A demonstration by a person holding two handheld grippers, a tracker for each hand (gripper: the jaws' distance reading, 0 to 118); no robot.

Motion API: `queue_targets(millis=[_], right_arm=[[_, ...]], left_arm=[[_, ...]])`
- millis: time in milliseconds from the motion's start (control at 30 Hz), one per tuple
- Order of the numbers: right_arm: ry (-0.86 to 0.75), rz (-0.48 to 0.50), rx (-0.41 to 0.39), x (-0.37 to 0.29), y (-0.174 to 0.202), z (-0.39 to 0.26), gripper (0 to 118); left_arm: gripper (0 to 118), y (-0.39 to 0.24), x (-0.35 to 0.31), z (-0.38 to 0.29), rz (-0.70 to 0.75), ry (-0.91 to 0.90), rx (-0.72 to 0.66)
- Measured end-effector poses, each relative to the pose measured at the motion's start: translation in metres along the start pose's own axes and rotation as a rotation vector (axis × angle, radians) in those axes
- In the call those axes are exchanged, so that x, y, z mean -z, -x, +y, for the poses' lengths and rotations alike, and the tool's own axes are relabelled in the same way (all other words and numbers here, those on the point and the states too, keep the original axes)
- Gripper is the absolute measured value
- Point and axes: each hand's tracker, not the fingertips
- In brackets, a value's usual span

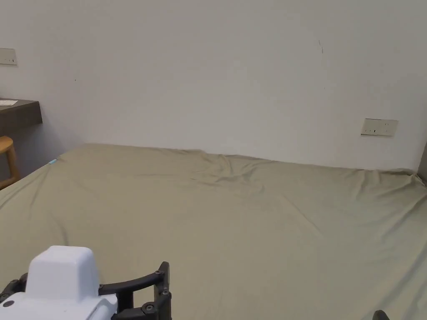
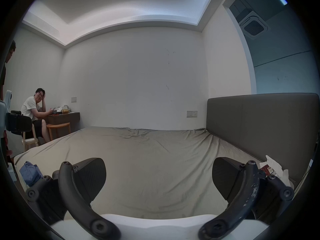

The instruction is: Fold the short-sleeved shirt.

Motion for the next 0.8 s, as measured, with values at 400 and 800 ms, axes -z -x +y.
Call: queue_targets(millis=[400,800], right_arm=[[0.014,0.023,-0.024,-0.0006,0.0028,0.0016,118],[0.026,0.033,-0.028,0.0005,0.0047,-0.0007,118]], left_arm=[[118,-0.001,-0.0008,0.0004,0.05,-0.031,0.019],[118,-0.0004,0.0012,-0.0035,0.052,-0.014,0.05]])
